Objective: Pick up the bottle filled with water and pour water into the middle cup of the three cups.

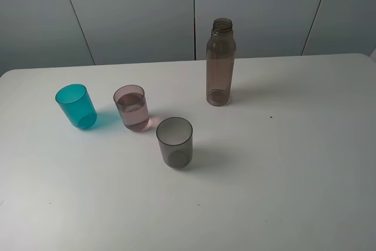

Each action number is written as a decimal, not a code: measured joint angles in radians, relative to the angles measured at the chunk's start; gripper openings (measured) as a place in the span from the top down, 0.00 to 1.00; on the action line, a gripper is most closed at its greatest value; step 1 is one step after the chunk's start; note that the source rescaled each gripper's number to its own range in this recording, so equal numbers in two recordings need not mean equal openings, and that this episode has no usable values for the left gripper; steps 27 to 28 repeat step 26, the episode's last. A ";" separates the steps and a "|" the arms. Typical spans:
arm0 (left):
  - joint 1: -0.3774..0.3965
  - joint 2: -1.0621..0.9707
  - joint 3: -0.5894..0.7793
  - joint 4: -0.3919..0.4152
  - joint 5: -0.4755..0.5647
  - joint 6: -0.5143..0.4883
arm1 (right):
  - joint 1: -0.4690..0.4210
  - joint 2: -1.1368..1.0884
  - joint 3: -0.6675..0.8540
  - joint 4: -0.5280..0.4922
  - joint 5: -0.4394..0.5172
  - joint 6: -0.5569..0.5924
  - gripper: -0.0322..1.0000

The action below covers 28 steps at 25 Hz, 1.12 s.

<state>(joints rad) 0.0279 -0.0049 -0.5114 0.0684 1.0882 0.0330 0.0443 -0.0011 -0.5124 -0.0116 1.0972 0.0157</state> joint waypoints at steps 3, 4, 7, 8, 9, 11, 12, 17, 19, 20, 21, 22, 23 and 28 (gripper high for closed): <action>0.000 0.000 0.000 0.000 0.000 0.000 | 0.000 0.000 0.000 0.000 0.000 0.000 0.00; 0.000 0.000 0.000 0.000 0.000 0.000 | 0.000 0.000 0.000 0.000 0.000 0.000 0.00; 0.000 0.000 0.000 0.000 0.000 0.000 | 0.000 0.000 0.000 0.000 0.000 0.002 0.00; 0.000 0.000 0.000 0.000 0.000 0.000 | 0.000 0.000 0.000 0.000 0.000 0.000 0.00; 0.000 0.000 0.000 0.000 0.000 0.000 | 0.000 0.000 0.000 0.000 0.000 -0.002 0.00; 0.000 0.000 0.000 0.000 0.000 0.000 | 0.000 0.000 0.000 0.000 0.000 -0.002 0.00; 0.000 0.000 0.000 0.000 0.000 0.000 | 0.000 0.000 0.000 -0.002 0.000 -0.002 0.00; 0.000 0.000 0.000 0.000 0.000 0.000 | 0.000 0.000 0.000 -0.002 0.000 -0.016 0.00; 0.000 0.000 0.000 0.000 0.000 0.000 | 0.000 0.000 0.000 0.000 0.000 -0.016 0.00; 0.000 0.000 0.000 0.000 0.000 0.000 | 0.000 0.000 0.000 0.004 0.000 -0.016 0.00; 0.000 0.000 0.000 0.000 0.000 0.000 | 0.000 0.000 0.000 0.012 0.000 -0.016 0.00; 0.000 0.000 0.000 0.000 0.000 0.000 | 0.000 0.000 0.000 0.012 0.000 -0.016 0.00; 0.000 0.000 0.000 0.000 0.000 0.000 | 0.000 0.000 0.000 0.021 0.000 -0.016 0.00; 0.000 0.000 0.000 0.000 0.000 0.000 | 0.000 0.000 0.000 0.023 0.000 -0.016 0.00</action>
